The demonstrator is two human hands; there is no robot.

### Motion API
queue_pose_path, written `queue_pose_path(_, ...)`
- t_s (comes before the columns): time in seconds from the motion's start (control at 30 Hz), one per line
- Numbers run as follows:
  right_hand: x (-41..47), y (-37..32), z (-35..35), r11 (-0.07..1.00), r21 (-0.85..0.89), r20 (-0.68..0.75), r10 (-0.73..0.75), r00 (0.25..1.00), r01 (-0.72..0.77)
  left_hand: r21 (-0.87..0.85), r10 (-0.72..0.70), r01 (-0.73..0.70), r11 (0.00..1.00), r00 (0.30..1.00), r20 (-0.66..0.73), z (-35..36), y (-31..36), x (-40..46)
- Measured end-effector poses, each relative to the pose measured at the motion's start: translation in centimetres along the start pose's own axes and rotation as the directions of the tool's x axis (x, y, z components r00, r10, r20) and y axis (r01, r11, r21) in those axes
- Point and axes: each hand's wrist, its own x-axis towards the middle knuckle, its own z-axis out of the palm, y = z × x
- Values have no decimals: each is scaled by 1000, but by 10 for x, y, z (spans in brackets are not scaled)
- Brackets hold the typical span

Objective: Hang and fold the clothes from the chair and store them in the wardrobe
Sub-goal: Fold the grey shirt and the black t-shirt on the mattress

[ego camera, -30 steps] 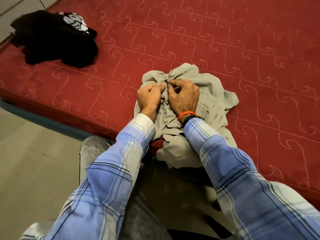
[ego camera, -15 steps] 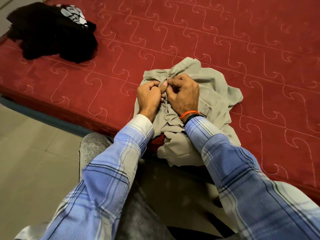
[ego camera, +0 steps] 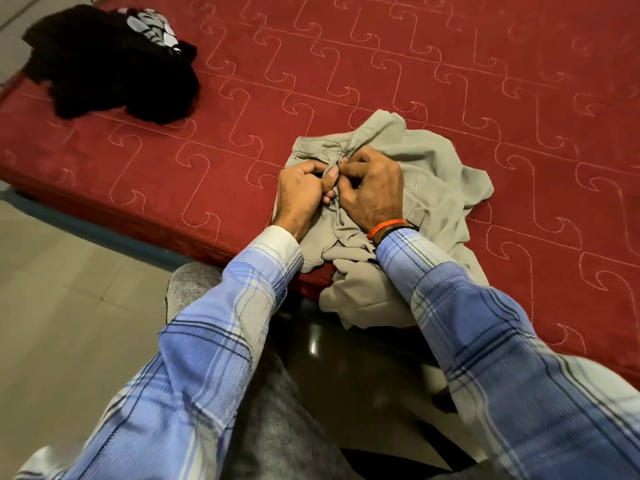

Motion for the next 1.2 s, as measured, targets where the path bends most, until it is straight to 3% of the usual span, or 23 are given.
queue_pose_path(0.2,0,3,-1,999,-32,36,-24,999,26,57,28,-29,998,1000,14,0,-1,-2)
queue_pose_path(0.47,1,-4,-10,973,137,125,171,977,-188,-73,-25,24,997,999,-23,2,7,-4)
queue_pose_path(0.57,-8,-9,-20,969,137,122,189,974,-206,-108,-20,10,994,996,-89,4,11,-10)
queue_pose_path(0.6,-13,-9,-25,969,143,110,188,976,-203,-36,31,-36,999,988,-154,4,12,-11)
queue_pose_path(0.67,-23,-6,-34,974,122,99,177,979,-189,321,278,-175,931,910,-309,3,14,-15)
queue_pose_path(0.73,-32,-4,-42,982,90,103,155,983,-164,573,511,-274,773,804,-304,5,24,-18)
queue_pose_path(0.77,-35,-3,-46,985,85,105,142,984,-151,628,562,-307,715,787,-254,8,32,-18)
queue_pose_path(0.83,-40,-4,-51,989,68,114,122,986,-131,745,525,-288,601,846,-96,14,49,-15)
queue_pose_path(0.9,-43,-5,-54,993,35,121,112,986,-117,876,360,-203,437,932,36,20,61,-8)
queue_pose_path(0.97,-47,-5,-56,994,-12,131,105,986,-104,947,200,-108,303,979,48,24,69,-5)
queue_pose_path(1.03,-49,-4,-56,995,-42,147,96,984,-91,971,139,-63,230,990,31,27,71,0)
queue_pose_path(1.1,-49,-4,-56,995,-52,165,96,982,-88,963,129,-31,267,992,-4,27,70,4)
queue_pose_path(1.2,-49,-2,-56,995,-47,197,96,976,-89,868,103,29,496,990,-92,24,66,14)
